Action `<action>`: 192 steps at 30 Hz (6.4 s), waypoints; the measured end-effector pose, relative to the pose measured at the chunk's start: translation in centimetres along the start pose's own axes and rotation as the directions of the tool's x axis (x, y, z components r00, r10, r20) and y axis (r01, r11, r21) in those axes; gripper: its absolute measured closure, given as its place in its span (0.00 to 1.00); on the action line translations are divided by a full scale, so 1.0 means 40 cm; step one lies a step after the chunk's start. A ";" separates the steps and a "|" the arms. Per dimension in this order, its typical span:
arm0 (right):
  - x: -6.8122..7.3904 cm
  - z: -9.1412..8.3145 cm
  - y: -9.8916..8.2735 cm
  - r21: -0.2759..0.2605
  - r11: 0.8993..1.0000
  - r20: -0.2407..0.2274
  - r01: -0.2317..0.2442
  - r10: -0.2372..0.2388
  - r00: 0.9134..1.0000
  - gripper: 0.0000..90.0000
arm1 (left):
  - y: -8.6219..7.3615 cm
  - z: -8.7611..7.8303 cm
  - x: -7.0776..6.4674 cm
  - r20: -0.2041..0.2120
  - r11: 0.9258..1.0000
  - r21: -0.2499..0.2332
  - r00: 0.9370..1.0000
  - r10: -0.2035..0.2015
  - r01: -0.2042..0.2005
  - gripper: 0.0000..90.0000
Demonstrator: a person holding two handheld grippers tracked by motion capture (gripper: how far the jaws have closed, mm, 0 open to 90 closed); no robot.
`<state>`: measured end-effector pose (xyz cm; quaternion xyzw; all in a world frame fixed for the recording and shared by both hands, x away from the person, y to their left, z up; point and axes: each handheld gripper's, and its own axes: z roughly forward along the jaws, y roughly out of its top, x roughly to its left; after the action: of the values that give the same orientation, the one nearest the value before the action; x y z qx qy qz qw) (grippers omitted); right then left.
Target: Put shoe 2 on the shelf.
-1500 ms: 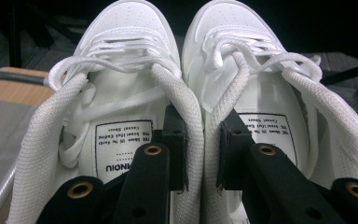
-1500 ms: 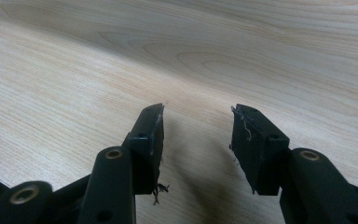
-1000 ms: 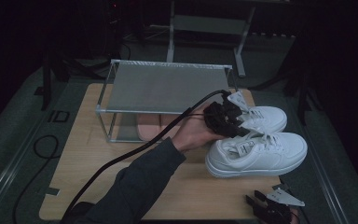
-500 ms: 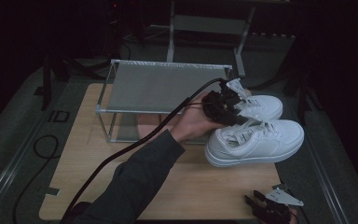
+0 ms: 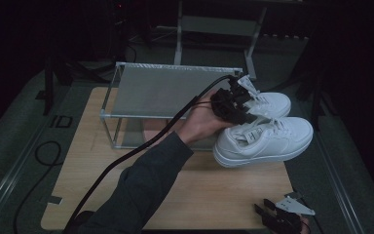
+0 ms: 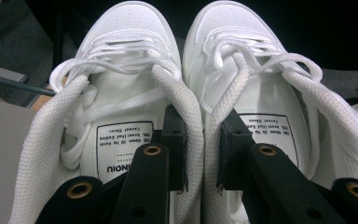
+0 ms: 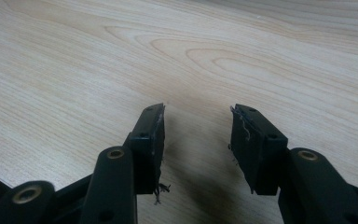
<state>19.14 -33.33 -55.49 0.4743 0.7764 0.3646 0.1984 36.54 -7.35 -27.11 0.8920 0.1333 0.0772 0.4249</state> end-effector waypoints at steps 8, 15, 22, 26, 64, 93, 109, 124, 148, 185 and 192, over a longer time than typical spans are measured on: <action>0.001 0.001 0.000 0.000 1.000 -0.002 0.000 0.000 1.000 0.60 | 0.006 -0.012 0.027 -0.025 1.000 -0.006 0.999 -0.026 0.026 0.85; 0.001 0.002 0.000 0.001 1.000 -0.002 -0.001 0.001 1.000 0.60 | 0.009 -0.022 0.046 -0.058 0.999 -0.001 0.997 -0.043 0.043 0.85; 0.001 0.000 0.000 -0.004 1.000 -0.003 -0.001 0.001 1.000 0.60 | 0.009 -0.028 0.063 -0.075 0.998 -0.002 0.995 -0.061 0.061 0.85; 0.001 0.000 0.000 -0.005 1.000 -0.003 0.000 0.000 1.000 0.60 | 0.008 -0.026 0.073 -0.086 0.997 -0.001 0.994 -0.071 0.071 0.85; -0.002 0.000 0.001 -0.005 1.000 -0.004 -0.002 0.002 1.000 0.60 | 0.000 -0.025 0.166 -0.219 0.984 -0.015 0.960 -0.175 0.176 0.85; -0.003 0.000 0.000 -0.011 1.000 -0.001 -0.008 0.008 1.000 0.60 | -0.022 -0.031 0.211 -0.282 0.969 -0.022 0.928 -0.244 0.247 0.85; -0.013 0.010 0.004 -0.008 1.000 0.000 -0.004 0.004 1.000 0.60 | -0.039 -0.057 0.232 -0.324 0.957 -0.045 0.902 -0.286 0.287 0.85; -0.014 0.004 0.004 -0.018 1.000 0.004 -0.009 0.009 1.000 0.60 | -0.046 -0.050 0.244 -0.372 0.947 -0.047 0.874 -0.312 0.318 0.85; -0.012 0.001 0.002 -0.024 1.000 0.007 -0.018 0.018 1.000 0.60 | -0.073 -0.056 0.271 -0.428 0.917 -0.085 0.816 -0.387 0.391 0.85; -0.013 -0.003 0.000 -0.030 0.999 0.009 -0.022 0.022 1.000 0.60 | -0.110 -0.062 0.303 -0.510 0.875 -0.121 0.726 -0.460 0.469 0.85; -0.013 -0.004 0.000 -0.031 0.999 0.009 -0.022 0.023 1.000 0.60 | -0.113 -0.062 0.307 -0.524 0.870 -0.122 0.714 -0.465 0.477 0.85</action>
<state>19.31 -33.85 -55.41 0.4816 0.7644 0.3764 0.2050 46.83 0.93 -28.77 0.7750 0.4700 0.2115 0.3657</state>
